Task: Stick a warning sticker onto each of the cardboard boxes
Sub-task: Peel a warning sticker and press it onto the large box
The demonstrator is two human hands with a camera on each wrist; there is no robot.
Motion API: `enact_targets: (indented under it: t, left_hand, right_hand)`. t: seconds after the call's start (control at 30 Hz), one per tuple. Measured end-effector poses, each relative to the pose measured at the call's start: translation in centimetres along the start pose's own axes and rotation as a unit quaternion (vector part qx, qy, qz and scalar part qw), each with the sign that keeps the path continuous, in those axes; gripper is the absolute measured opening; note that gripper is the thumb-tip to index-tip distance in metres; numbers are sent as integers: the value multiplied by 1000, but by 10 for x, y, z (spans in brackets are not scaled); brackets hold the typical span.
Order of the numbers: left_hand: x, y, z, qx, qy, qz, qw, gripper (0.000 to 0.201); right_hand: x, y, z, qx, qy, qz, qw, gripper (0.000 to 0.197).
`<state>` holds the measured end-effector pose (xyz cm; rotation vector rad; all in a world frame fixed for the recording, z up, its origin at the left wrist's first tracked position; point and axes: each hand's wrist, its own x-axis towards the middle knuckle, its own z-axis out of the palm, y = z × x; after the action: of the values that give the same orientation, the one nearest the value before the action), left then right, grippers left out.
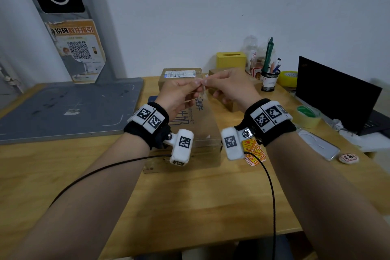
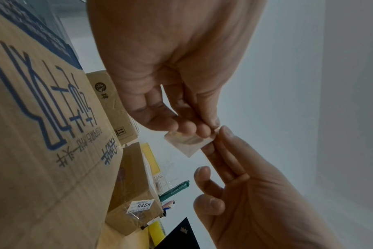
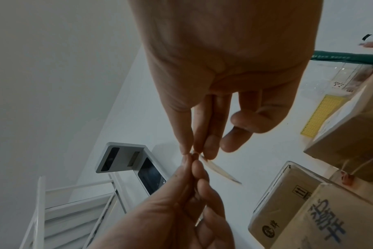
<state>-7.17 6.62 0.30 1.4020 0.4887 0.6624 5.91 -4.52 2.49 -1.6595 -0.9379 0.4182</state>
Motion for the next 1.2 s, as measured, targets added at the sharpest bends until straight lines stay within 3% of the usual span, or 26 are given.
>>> enact_targets:
  t: [0.17, 0.53, 0.63, 0.93, 1.2]
  left_hand:
    - [2, -2, 5, 7, -4, -1, 1000, 13]
    - [11, -5, 27, 35, -9, -31, 999, 12]
    - [14, -7, 35, 38, -8, -39, 998, 11]
    - [29, -14, 69, 67, -6, -91, 994, 11]
    - [48, -23, 115, 79, -6, -153, 985, 8]
  right_hand:
    - [-1, 2, -2, 2, 9, -8, 1000, 5]
    - [0, 17, -19, 62, 54, 34, 996, 19]
    - [1, 22, -31, 116, 69, 69, 989, 27]
    - [3, 50, -72, 238, 94, 123, 959, 15]
    - [-2, 85, -113, 265, 188, 155, 933, 19]
